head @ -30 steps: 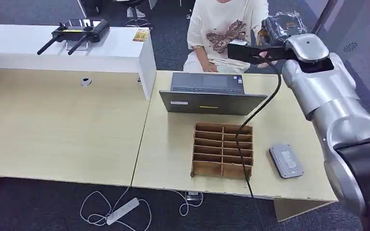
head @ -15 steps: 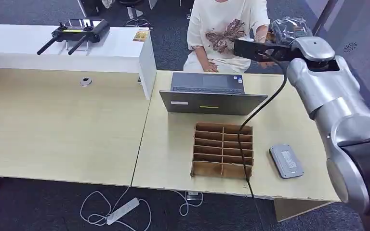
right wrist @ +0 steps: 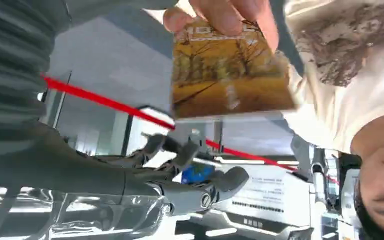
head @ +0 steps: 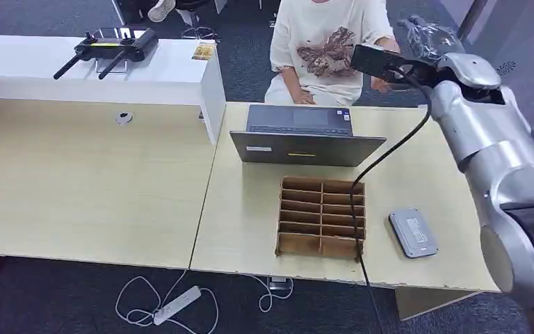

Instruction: Pass the card to the sensor for recognition and then transmit it.

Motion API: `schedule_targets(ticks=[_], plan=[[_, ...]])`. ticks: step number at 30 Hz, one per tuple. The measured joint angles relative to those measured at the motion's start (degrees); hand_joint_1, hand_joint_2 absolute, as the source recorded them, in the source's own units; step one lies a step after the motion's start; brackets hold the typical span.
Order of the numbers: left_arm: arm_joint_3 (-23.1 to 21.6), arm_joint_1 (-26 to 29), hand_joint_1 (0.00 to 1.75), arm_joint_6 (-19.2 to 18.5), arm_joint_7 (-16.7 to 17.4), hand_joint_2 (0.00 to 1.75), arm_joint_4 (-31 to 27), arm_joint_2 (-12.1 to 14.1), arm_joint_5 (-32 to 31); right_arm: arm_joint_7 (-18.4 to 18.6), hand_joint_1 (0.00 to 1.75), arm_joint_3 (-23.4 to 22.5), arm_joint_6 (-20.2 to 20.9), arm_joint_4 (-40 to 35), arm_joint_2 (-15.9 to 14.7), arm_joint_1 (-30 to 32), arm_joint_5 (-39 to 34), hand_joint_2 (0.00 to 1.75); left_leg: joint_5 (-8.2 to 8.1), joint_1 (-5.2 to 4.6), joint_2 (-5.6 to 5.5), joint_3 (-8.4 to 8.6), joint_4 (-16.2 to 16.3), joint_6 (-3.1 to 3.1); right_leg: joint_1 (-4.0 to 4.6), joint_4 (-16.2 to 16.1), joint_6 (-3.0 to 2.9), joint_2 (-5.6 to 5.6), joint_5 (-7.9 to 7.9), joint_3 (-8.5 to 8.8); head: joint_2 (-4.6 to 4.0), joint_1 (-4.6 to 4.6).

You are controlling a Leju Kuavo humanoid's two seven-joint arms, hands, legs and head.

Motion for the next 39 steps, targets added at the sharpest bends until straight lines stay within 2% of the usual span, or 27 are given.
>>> schedule_targets(ticks=[8, 12, 15, 22, 25, 28, 34, 39], plan=[[0.0, 0.0, 0.0, 0.2, 0.0, 0.0, 0.0, 0.0, 0.4, -5.9, 0.0, -9.0, -0.2, 0.0, -0.3, 0.2, -12.8, 1.75, 0.0, 0.0, 0.0, -0.01, 0.0, 0.0, 0.0, 0.0, 0.0, 0.0, 0.0, -0.01, 0.0, 0.0], [0.0, 0.0, 0.0, 0.5, 0.0, 0.0, 0.0, 0.0, 0.7, -9.4, 0.0, -14.9, -0.3, -1.0, -0.3, 0.7, -20.4, 1.75, 0.0, 0.0, 0.0, -0.01, 0.0, 0.0, 0.0, 0.0, 0.0, 0.0, 0.0, -0.01, 0.0, 0.02], [0.0, 0.0, 0.0, 0.6, 0.0, 0.0, 0.0, 0.0, 0.9, -10.9, 0.0, -18.3, -0.2, -1.8, -0.3, 1.1, -23.5, 1.75, 0.0, 0.0, 0.0, -0.01, 0.0, 0.0, 0.0, 0.0, 0.0, 0.0, 0.0, -0.01, 0.0, 0.0], [0.0, 0.0, 0.0, 1.4, 0.0, 0.0, 0.0, -0.2, 1.8, -17.3, 0.0, -25.3, 5.8, -6.0, -1.7, 5.8, -39.8, 1.75, 0.0, 0.02, -0.07, -0.01, 0.0, 0.0, 0.01, -0.1, 0.0, -0.08, 0.0, 0.04, 0.0, 0.0], [0.0, 0.1, 0.0, 1.7, 0.0, 0.0, 0.0, -0.3, 1.8, -19.3, 0.0, -25.8, 7.3, -10.0, -2.5, 10.4, -50.8, 1.75, -0.01, 0.02, -0.07, -0.01, 0.0, 0.01, 0.02, -0.1, 0.01, -0.07, -0.01, 0.04, 0.0, 0.02], [0.0, 0.1, 0.0, 2.1, 0.0, 0.0, 0.0, -0.3, 1.9, -19.3, 0.0, -25.2, 6.7, -16.4, -3.4, 16.4, -58.5, 1.75, -0.04, 0.01, -0.06, -0.01, 0.0, 0.04, 0.01, -0.1, 0.01, -0.06, -0.01, 0.04, 0.0, 0.02], [0.0, 0.1, 0.0, 2.8, 0.0, 0.0, 0.0, -0.3, 2.7, -18.6, 0.0, -22.0, 3.4, -31.0, -6.1, 27.0, -68.6, 1.75, -0.06, 0.01, -0.06, -0.05, 0.0, 0.05, 0.01, -0.1, 0.03, -0.07, -0.03, 0.0, 0.0, 0.0], [0.0, 0.1, 0.0, 3.1, 0.1, 0.0, 0.0, -0.5, 3.5, -18.7, 0.0, -21.0, 0.8, -42.3, -8.0, 34.3, -74.6, 1.75, -0.09, 0.01, -0.04, -0.07, 0.0, 0.09, 0.01, -0.1, 0.03, -0.05, -0.04, -0.02, 0.0, 0.0]])
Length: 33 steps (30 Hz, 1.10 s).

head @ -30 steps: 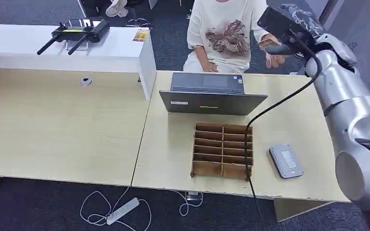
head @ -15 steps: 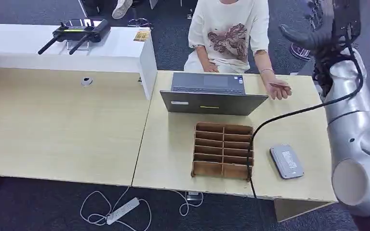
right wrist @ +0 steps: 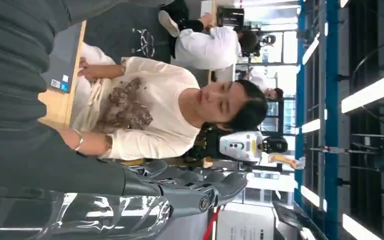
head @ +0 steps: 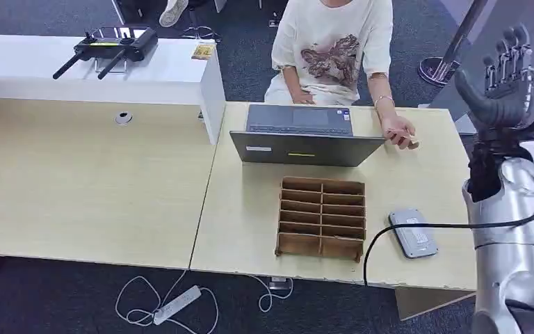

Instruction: Pass the card to the sensor for recognition and then transmit it.

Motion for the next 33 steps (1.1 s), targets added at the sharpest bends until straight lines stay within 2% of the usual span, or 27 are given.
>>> schedule_targets(ticks=[4, 7, 9, 13, 19, 27, 33], plan=[[0.0, 0.0, 0.0, 0.4, 0.1, 0.0, 0.0, -0.1, 0.7, -0.5, 0.0, 0.0, -3.7, -10.2, -0.2, 7.1, -2.4, 1.75, 0.0, 0.01, -0.01, 0.01, 0.0, 0.01, 0.01, 0.0, -0.01, -0.01, -0.02, -0.01, 0.0, 0.02], [0.0, 0.0, 0.0, 0.5, 0.3, 0.0, 0.0, -0.2, 1.4, -0.3, 0.0, 0.0, -4.4, -16.8, -0.2, 13.7, -1.7, 1.75, -0.02, 0.0, -0.03, -0.03, 0.0, 0.02, 0.01, 0.0, 0.01, -0.04, -0.04, 0.0, 0.0, 0.0], [0.0, 0.0, 0.0, 0.5, 0.3, 0.0, 0.0, -0.2, 1.6, -0.7, 0.0, 0.0, -4.5, -20.1, -0.3, 17.3, -0.6, 1.75, -0.02, 0.0, -0.01, -0.04, 0.0, 0.02, 0.01, 0.0, 0.01, -0.03, -0.04, -0.02, 0.0, 0.02], [0.0, 0.0, 0.0, 0.7, 0.4, 0.0, 0.0, -0.3, 2.1, -3.1, 0.0, 0.0, -7.5, -25.8, -0.3, 23.7, 5.6, 1.75, -0.04, 0.0, -0.03, -0.07, 0.0, 0.05, 0.0, 0.0, 0.06, -0.05, -0.07, -0.01, 0.0, 0.0], [0.0, 0.0, 0.0, 1.1, 0.6, 0.0, 0.0, -0.4, 2.4, -4.4, 0.0, 0.0, -8.5, -32.1, 0.9, 30.6, 7.2, 1.75, -0.04, 0.0, -0.02, -0.06, 0.0, 0.05, 0.01, 0.0, 0.06, -0.05, -0.07, -0.02, 0.0, 0.02], [0.0, 0.0, 0.0, 1.6, 0.8, 0.0, 0.0, -0.6, 2.9, -5.7, 0.0, 0.0, -7.9, -37.6, 4.2, 39.4, 9.2, 1.75, -0.08, 0.0, -0.01, -0.06, 0.0, -0.01, 0.01, 0.0, 0.02, -0.04, -0.1, -0.02, 0.0, 0.02], [0.0, 0.1, 0.0, 1.9, 0.8, 0.0, 0.0, -0.7, 2.5, -5.7, 0.0, 0.0, -10.5, -40.6, 6.6, 45.2, 17.6, 1.75, -0.09, 0.0, -0.01, -0.06, 0.0, -0.01, 0.01, 0.0, 0.04, -0.04, -0.14, -0.02, 0.0, 0.0]])
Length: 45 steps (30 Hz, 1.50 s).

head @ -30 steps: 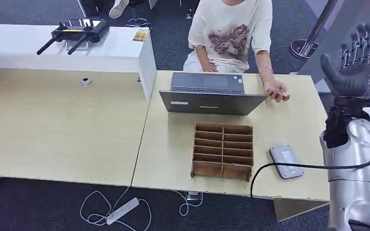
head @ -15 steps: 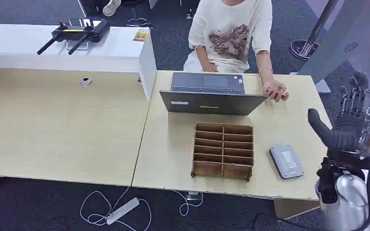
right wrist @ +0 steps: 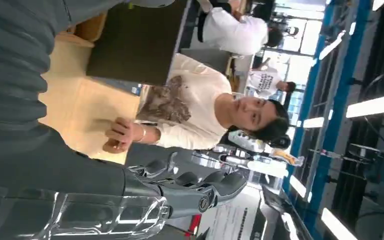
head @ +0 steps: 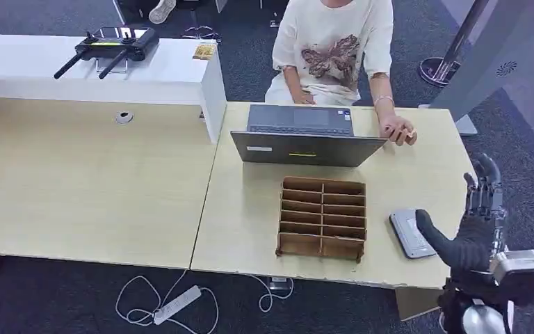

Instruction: Pass the card to the sensor for recognition and then transmit it.

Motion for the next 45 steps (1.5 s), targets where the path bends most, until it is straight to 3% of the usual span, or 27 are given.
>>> schedule_targets(ticks=[3, 6, 9, 12, 15, 19, 25, 31, 45], plan=[[0.0, 0.0, 0.0, 0.0, 0.2, 0.0, 0.0, 0.0, 0.0, -0.2, 0.0, 0.0, -2.6, -1.7, 1.7, 2.7, 5.1, 1.75, -0.04, 0.0, 0.01, 0.01, 0.0, -0.03, 0.0, 0.0, 0.01, 0.01, -0.02, -0.01, 0.0, 0.0], [0.0, 0.0, 0.0, 0.0, 0.5, 0.0, 0.0, -0.2, -0.2, 0.6, 0.0, -0.3, -9.7, -3.5, 3.7, 4.7, 16.2, 1.75, -0.06, 0.0, 0.02, 0.01, 0.0, -0.04, 0.0, 0.0, 0.02, 0.02, -0.03, -0.01, 0.0, 0.02], [0.0, 0.0, 0.0, 0.1, 1.0, 0.0, 0.0, -0.3, -0.7, 4.8, 0.0, -0.5, -19.1, -4.5, 5.6, 5.8, 34.6, 1.75, -0.06, 0.0, 0.04, 0.02, 0.0, -0.04, 0.0, 0.0, 0.02, 0.04, -0.03, -0.01, 0.0, 0.0], [0.0, 0.0, 0.0, 0.3, 1.1, 0.0, 0.0, -0.4, -1.1, 12.2, 0.0, -0.5, -25.2, -4.7, 7.0, 6.6, 55.2, 1.75, -0.06, 0.0, 0.06, 0.02, 0.0, -0.04, 0.0, 0.0, 0.02, 0.04, -0.03, 0.0, 0.0, 0.0], [0.0, 0.0, 0.0, 0.3, 1.2, 0.0, 0.0, -0.5, -1.1, 15.9, 0.0, -0.4, -27.0, -4.7, 8.0, 7.1, 62.9, 1.75, -0.06, 0.0, 0.06, 0.02, 0.0, -0.04, 0.0, 0.0, 0.02, 0.04, -0.03, 0.01, 0.0, 0.02], [0.0, 0.0, 0.0, 0.3, 1.5, 0.0, 0.0, -0.5, -1.2, 20.2, 0.0, 0.1, -26.1, -4.7, 8.7, 7.7, 67.6, 1.75, -0.06, 0.0, 0.06, 0.02, 0.0, -0.04, -0.01, 0.0, 0.02, 0.04, -0.03, 0.01, 0.0, 0.02], [0.0, 0.0, 0.0, 0.1, 1.5, 0.0, 0.0, -0.5, -1.9, 25.8, 0.0, 1.6, -19.3, -4.7, 8.7, 8.3, 71.9, 1.75, -0.06, 0.0, 0.06, 0.02, 0.0, -0.04, -0.01, 0.0, 0.03, 0.04, -0.04, 0.0, 0.0, 0.0], [0.0, 0.0, 0.0, -0.2, 1.7, 0.0, 0.0, -0.4, -2.6, 25.3, 0.0, 3.3, -11.3, -4.7, 8.7, 9.0, 69.2, 1.75, -0.06, 0.0, 0.06, 0.02, 0.0, -0.04, 0.0, 0.0, 0.03, 0.04, -0.04, 0.0, 0.0, 0.0], [0.0, 0.0, 0.0, -0.3, 1.9, 0.0, 0.0, -0.4, -3.2, 26.0, 0.17, 4.8, -6.7, -4.7, 8.5, 9.6, 70.0, 1.75, -0.06, 0.0, 0.05, 0.02, 0.0, -0.04, -0.01, 0.0, 0.03, 0.04, -0.04, 0.01, 0.0, 0.02]])
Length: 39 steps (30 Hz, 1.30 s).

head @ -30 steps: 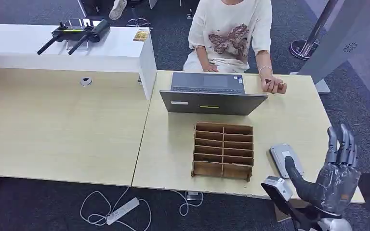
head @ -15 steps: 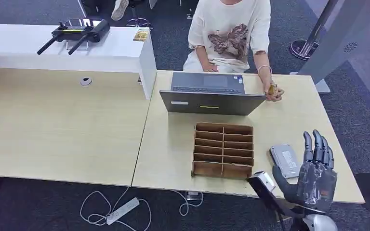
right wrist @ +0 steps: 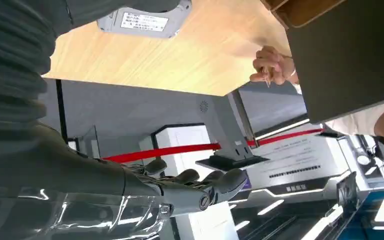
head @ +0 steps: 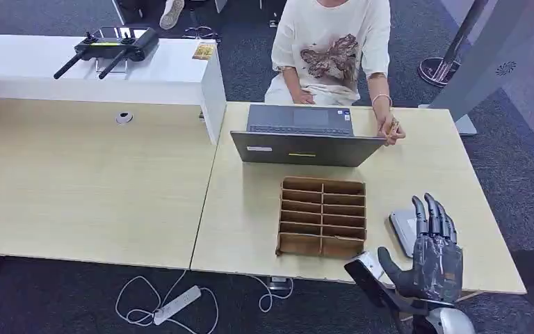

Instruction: Pass the card to the sensor for recognition and then transmit it.

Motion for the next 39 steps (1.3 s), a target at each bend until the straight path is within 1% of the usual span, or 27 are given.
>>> schedule_targets(ticks=[1, 2, 3, 4, 5, 7, 13, 14, 15, 16, 21, 22, 24, 25, 28, 29, 31, 35, 36, 39], plan=[[0.0, 0.0, 0.0, 0.0, 0.1, 0.0, 0.0, 0.0, 0.0, 0.1, 0.35, 0.1, 0.3, 0.0, -0.1, 0.0, 0.3, 1.75, 0.0, 0.0, 0.0, 0.0, 0.0, 0.0, 0.0, 0.0, 0.0, 0.0, 0.0, 0.0, 0.0, -0.02], [0.0, 0.0, 0.0, 0.0, 0.2, 0.0, 0.0, 0.0, -0.2, 0.1, 0.38, 0.2, 0.5, 0.0, -0.2, 0.0, 0.6, 1.75, 0.0, 0.0, 0.0, 0.0, 0.0, 0.0, 0.0, 0.0, 0.0, 0.0, 0.0, 0.0, 0.0, 0.0], [0.0, 0.0, 0.0, 0.0, 0.2, 0.0, 0.0, 0.0, -0.2, 0.1, 0.38, 0.4, 0.8, 0.1, -0.3, -0.1, 0.6, 1.75, 0.0, 0.0, 0.0, 0.0, 0.0, 0.0, 0.0, 0.0, 0.0, 0.0, 0.0, 0.0, 0.0, -0.02], [0.0, 0.0, 0.0, 0.0, 0.2, 0.0, 0.0, 0.0, -0.2, 0.1, 0.44, 0.5, 0.8, 0.2, -0.4, -0.1, 0.7, 1.75, 0.0, 0.0, 0.0, 0.0, 0.0, 0.0, 0.0, 0.0, 0.0, 0.0, 0.0, 0.0, 0.0, -0.02], [0.0, 0.0, 0.0, 0.0, 0.2, 0.0, 0.0, 0.0, -0.3, 0.1, 0.58, 0.6, 0.8, 0.2, -0.5, -0.1, 0.7, 1.75, 0.0, 0.0, 0.0, 0.0, 0.0, 0.0, 0.0, 0.0, 0.0, 0.0, 0.0, 0.0, 0.0, -0.02], [0.0, 0.0, 0.0, 0.0, 0.2, 0.0, 0.0, 0.0, -0.3, 0.3, 0.61, 0.9, 0.9, 0.4, -0.7, -0.2, 0.7, 1.75, 0.0, 0.0, 0.0, 0.0, 0.0, 0.0, 0.0, 0.0, 0.0, 0.0, 0.0, 0.0, 0.0, -0.02], [0.0, 0.0, 0.0, 0.0, 0.2, 0.0, 0.0, 0.0, -0.3, 0.5, 0.61, 1.2, 1.0, 0.7, -0.9, -0.4, 0.7, 1.75, 0.0, 0.0, 0.0, 0.0, 0.0, 0.0, 0.0, 0.0, 0.0, 0.0, 0.0, 0.0, 0.0, -0.02], [0.0, 0.0, 0.0, 0.0, 0.2, 0.0, 0.0, 0.0, -0.3, 0.5, 0.56, 1.2, 1.0, 0.7, -1.0, -0.4, 0.8, 1.75, 0.0, 0.0, 0.0, 0.0, 0.0, 0.0, 0.0, 0.0, 0.0, 0.0, 0.0, 0.0, 0.0, -0.02], [0.0, 0.0, 0.0, 0.0, 0.2, 0.0, 0.0, 0.0, -0.4, 0.5, 0.45, 1.7, 1.1, 1.2, -1.3, -0.8, 0.5, 1.75, 0.0, 0.0, 0.0, -0.01, 0.0, 0.0, 0.0, 0.0, 0.0, 0.0, -0.01, 0.0, 0.0, 0.0], [0.0, 0.0, 0.0, 0.0, 0.2, 0.0, 0.0, 0.0, -0.5, 0.4, 0.49, 1.8, 1.4, 1.3, -1.3, -0.8, 0.3, 1.75, 0.0, 0.0, 0.0, -0.01, 0.0, 0.0, 0.0, 0.0, 0.0, 0.0, -0.01, 0.0, 0.0, -0.02], [0.0, 0.0, 0.0, 0.0, 0.2, 0.0, 0.0, 0.0, -0.5, 0.4, 0.47, 1.9, 1.5, 1.3, -1.3, -0.9, 0.2, 1.75, 0.0, 0.0, 0.0, -0.01, 0.0, 0.0, 0.0, 0.0, 0.0, 0.0, -0.01, 0.0, 0.0, -0.02], [0.0, -0.1, 0.0, -0.2, 0.2, 0.0, 0.0, 0.0, -1.0, -0.2, 0.26, 3.5, 3.2, 2.3, -1.5, -1.8, 0.1, 1.75, 0.0, 0.01, 0.0, -0.01, 0.0, 0.0, 0.01, 0.0, 0.0, 0.0, -0.01, 0.0, 0.0, 0.0], [0.0, -0.1, 0.0, -0.5, 0.2, 0.0, 0.0, 0.0, -1.3, -0.2, 0.28, 5.4, 3.8, 4.4, -1.6, -2.8, 0.6, 1.75, 0.0, 0.01, 0.0, 0.0, 0.0, 0.0, 0.01, 0.0, 0.0, 0.0, -0.01, 0.0, 0.0, -0.02], [0.0, -0.1, 0.0, -0.5, 0.2, 0.0, 0.0, 0.1, -1.4, -0.1, 0.31, 5.9, 3.8, 5.0, -1.6, -3.1, 0.7, 1.75, 0.0, 0.01, 0.0, 0.0, 0.0, 0.0, 0.01, 0.0, 0.0, 0.0, -0.01, 0.0, 0.0, -0.02], [0.0, -0.1, 0.0, -0.6, 0.2, 0.0, 0.0, 0.1, -1.4, 0.4, 0.35, 7.0, 3.8, 6.5, -1.6, -3.8, 1.0, 1.75, 0.0, 0.01, 0.0, 0.0, 0.0, 0.0, 0.01, 0.0, 0.0, 0.0, -0.01, 0.0, 0.0, -0.02], [0.0, -0.1, 0.0, -0.6, 0.2, 0.0, 0.0, 0.2, -1.4, 0.5, 0.38, 7.2, 3.8, 6.9, -1.6, -4.0, 1.0, 1.75, 0.0, 0.0, 0.0, 0.0, 0.0, 0.0, 0.01, 0.0, 0.0, 0.0, -0.01, 0.0, 0.0, -0.02], [0.0, -0.1, 0.0, -0.6, 0.2, 0.0, 0.0, 0.2, -1.4, 0.6, 0.37, 7.5, 3.8, 7.5, -1.6, -4.4, 1.2, 1.75, 0.0, 0.0, 0.0, -0.01, 0.0, 0.0, 0.0, 0.0, 0.0, 0.0, -0.01, 0.0, 0.0, -0.02], [0.0, -0.1, 0.0, -0.7, 0.2, 0.0, 0.0, 0.2, -1.5, 0.9, 0.45, 8.0, 3.8, 8.3, -1.6, -5.0, 1.2, 1.75, 0.0, 0.0, 0.0, -0.01, 0.0, 0.0, 0.0, 0.0, 0.01, 0.0, -0.01, 0.0, 0.0, 0.0], [0.0, -0.1, 0.0, -0.7, 0.2, 0.0, 0.0, 0.2, -1.5, 0.9, 0.44, 8.1, 3.8, 8.5, -1.6, -5.1, 1.3, 1.75, 0.0, 0.0, 0.0, -0.01, 0.0, 0.0, 0.0, 0.0, 0.01, 0.0, -0.01, 0.0, 0.0, -0.02], [0.0, -0.1, 0.0, -0.7, 0.2, 0.0, 0.0, 0.2, -1.6, 0.9, 0.52, 8.4, 3.8, 9.0, -1.6, -5.1, 1.3, 1.75, 0.0, 0.0, 0.0, -0.01, 0.0, 0.0, 0.0, 0.0, 0.01, 0.0, -0.01, 0.0, 0.0, -0.02]])
